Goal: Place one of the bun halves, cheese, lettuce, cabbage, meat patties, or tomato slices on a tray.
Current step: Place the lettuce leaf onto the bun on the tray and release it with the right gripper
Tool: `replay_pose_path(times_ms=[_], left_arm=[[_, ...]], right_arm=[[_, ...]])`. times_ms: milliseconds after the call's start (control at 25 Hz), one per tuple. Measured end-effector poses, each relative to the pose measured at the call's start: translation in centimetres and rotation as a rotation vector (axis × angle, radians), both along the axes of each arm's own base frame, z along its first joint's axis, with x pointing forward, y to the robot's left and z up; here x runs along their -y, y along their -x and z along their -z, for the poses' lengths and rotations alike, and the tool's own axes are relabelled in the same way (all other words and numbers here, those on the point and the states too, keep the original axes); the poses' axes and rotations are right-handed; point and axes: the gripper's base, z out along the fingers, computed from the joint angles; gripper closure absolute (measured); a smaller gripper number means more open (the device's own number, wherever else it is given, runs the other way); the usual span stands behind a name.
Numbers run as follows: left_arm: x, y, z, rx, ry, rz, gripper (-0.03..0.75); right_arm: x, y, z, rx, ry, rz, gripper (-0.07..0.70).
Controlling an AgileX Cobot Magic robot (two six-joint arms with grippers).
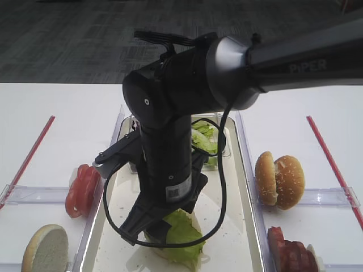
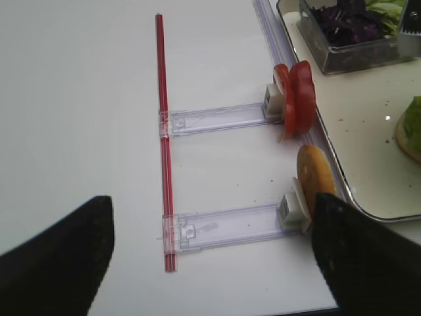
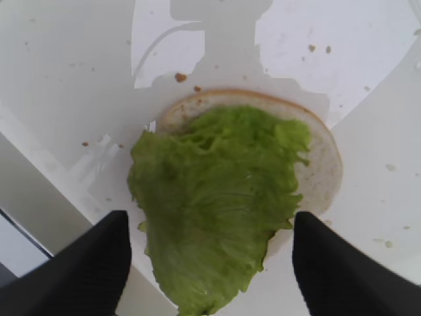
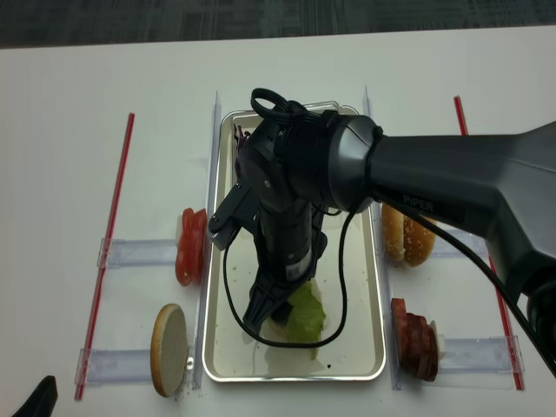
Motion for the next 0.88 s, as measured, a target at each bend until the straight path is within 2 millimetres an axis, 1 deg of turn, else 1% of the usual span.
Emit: replay_pose_path(times_ms=[160,720,880], left_arm=[[0.0,0.0,0.0,0.000,0.000,0.000,0.151],[0.0,0.0,0.0,0.000,0.000,0.000,0.151],[0.0,0.0,0.0,0.000,0.000,0.000,0.151]], right_arm=[[0.0,0.0,0.0,0.002,-0.002,0.000,0.068],[0.1,0.1,0.0,-0.011,0.015,-0.003,0.062],[-0.2,-0.3,-1.2,-0.005,0.017,-0.011,0.062]])
